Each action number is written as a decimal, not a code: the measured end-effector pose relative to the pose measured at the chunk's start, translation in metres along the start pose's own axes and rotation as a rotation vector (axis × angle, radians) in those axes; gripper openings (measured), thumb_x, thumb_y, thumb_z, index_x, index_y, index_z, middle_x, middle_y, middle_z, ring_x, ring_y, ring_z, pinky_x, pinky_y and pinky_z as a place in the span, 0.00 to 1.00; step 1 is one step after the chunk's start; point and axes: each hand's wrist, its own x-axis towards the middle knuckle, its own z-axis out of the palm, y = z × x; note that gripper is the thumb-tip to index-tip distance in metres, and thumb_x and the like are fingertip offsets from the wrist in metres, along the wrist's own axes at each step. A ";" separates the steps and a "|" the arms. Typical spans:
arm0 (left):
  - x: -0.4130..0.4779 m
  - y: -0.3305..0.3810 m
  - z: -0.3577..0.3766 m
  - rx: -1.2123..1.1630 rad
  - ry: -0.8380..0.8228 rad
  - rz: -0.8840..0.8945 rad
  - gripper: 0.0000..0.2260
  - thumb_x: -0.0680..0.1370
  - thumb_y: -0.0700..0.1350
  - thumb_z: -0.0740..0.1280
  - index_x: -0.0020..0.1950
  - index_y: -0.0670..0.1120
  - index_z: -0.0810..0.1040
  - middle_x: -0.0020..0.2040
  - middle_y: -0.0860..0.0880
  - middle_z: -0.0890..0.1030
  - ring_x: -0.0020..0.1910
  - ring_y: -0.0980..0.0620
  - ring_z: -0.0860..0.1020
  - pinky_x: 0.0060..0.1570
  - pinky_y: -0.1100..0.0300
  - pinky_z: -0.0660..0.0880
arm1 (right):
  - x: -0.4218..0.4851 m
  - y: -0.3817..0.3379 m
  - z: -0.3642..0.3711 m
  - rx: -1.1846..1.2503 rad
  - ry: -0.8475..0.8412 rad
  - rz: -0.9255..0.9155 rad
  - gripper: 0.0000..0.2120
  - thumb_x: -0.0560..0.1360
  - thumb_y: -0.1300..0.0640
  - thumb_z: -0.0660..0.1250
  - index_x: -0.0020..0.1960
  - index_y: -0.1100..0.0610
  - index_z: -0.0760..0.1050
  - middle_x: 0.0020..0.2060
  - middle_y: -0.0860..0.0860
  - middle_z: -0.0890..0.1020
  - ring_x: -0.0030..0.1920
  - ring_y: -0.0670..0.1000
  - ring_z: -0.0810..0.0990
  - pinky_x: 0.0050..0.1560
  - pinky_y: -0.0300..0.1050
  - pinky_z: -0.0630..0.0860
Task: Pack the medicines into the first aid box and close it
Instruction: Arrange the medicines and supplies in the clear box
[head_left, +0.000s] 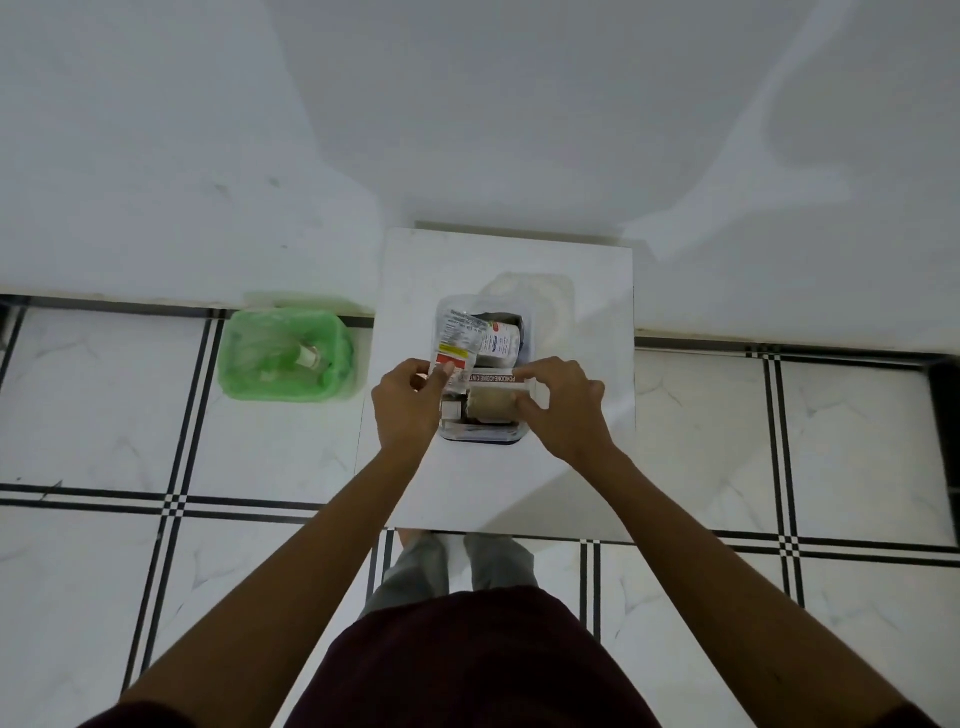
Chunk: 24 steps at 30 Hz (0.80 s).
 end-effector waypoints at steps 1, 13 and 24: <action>0.000 -0.001 0.001 0.009 -0.004 0.020 0.18 0.76 0.56 0.66 0.38 0.41 0.79 0.30 0.44 0.77 0.27 0.53 0.69 0.29 0.62 0.65 | 0.001 -0.001 0.000 0.003 -0.010 -0.002 0.11 0.73 0.56 0.68 0.56 0.51 0.77 0.57 0.49 0.80 0.58 0.52 0.73 0.52 0.47 0.57; 0.011 0.009 0.002 -0.086 -0.098 0.100 0.10 0.78 0.46 0.64 0.44 0.42 0.81 0.32 0.47 0.80 0.30 0.54 0.75 0.33 0.65 0.71 | 0.012 -0.014 0.005 0.013 -0.014 0.010 0.11 0.74 0.58 0.65 0.55 0.51 0.78 0.55 0.49 0.81 0.57 0.52 0.73 0.52 0.49 0.58; 0.056 0.037 -0.012 0.474 -0.437 0.517 0.11 0.78 0.42 0.64 0.42 0.36 0.78 0.36 0.45 0.73 0.37 0.48 0.69 0.38 0.59 0.62 | 0.011 -0.008 0.008 -0.004 0.121 -0.038 0.13 0.72 0.58 0.67 0.56 0.54 0.73 0.54 0.52 0.78 0.54 0.54 0.72 0.51 0.53 0.69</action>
